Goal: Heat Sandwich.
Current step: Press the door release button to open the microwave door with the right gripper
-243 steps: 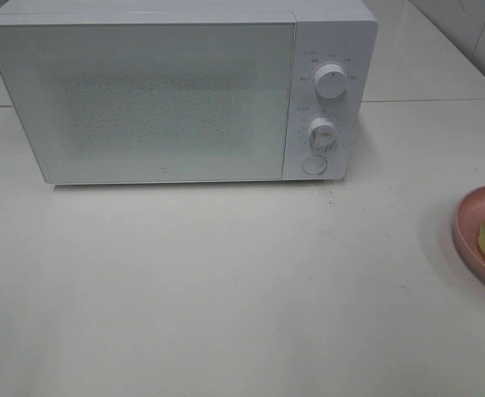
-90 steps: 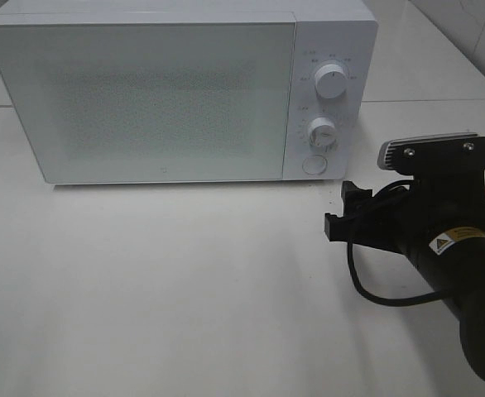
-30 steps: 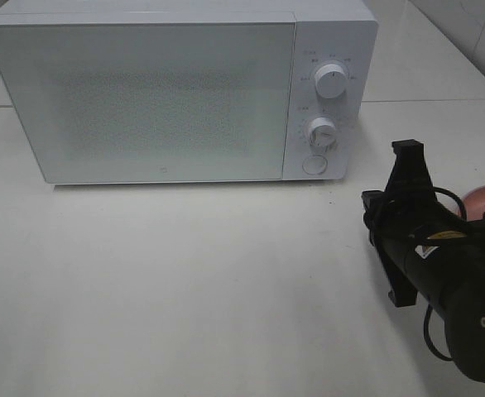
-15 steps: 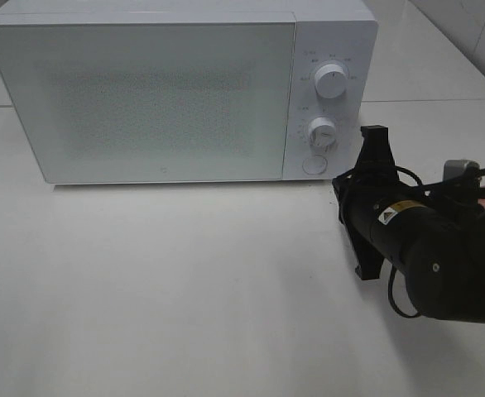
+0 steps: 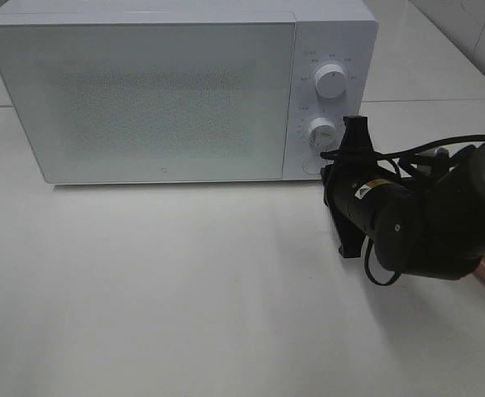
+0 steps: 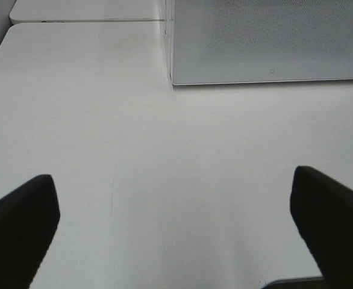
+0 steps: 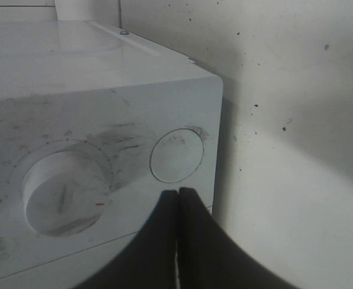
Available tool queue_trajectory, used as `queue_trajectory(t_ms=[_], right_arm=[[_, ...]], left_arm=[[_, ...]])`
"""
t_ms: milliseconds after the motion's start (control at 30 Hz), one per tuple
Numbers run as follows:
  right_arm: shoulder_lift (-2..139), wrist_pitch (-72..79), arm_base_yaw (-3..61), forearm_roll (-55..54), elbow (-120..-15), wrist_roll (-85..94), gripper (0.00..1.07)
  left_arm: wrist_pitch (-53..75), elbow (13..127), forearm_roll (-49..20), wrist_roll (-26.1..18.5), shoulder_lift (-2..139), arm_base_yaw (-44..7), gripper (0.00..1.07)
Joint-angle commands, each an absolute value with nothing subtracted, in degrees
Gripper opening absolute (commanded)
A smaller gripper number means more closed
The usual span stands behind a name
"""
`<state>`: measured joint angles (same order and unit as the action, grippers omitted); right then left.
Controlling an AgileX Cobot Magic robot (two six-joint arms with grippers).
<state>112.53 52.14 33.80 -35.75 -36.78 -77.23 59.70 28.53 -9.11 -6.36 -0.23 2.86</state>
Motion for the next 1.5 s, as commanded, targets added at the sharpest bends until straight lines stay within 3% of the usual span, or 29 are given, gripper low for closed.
queue_trajectory(t_ms=[33,1100,1500], right_arm=[[113.85,50.08,32.49,-34.32,-39.53,-77.52,0.00],[121.35,50.71,28.65,-33.23,-49.96,-78.04,0.00],[121.35,62.51,28.65,-31.57,-50.65,-78.50,0.00]], left_arm=[[58.90,28.36,-9.51,-6.07,-1.78,2.75,1.01],[58.90,28.36,-9.45,-6.07,-1.78,2.75,1.01],[58.90,28.36,-9.45,-6.07,-1.78,2.75,1.01]])
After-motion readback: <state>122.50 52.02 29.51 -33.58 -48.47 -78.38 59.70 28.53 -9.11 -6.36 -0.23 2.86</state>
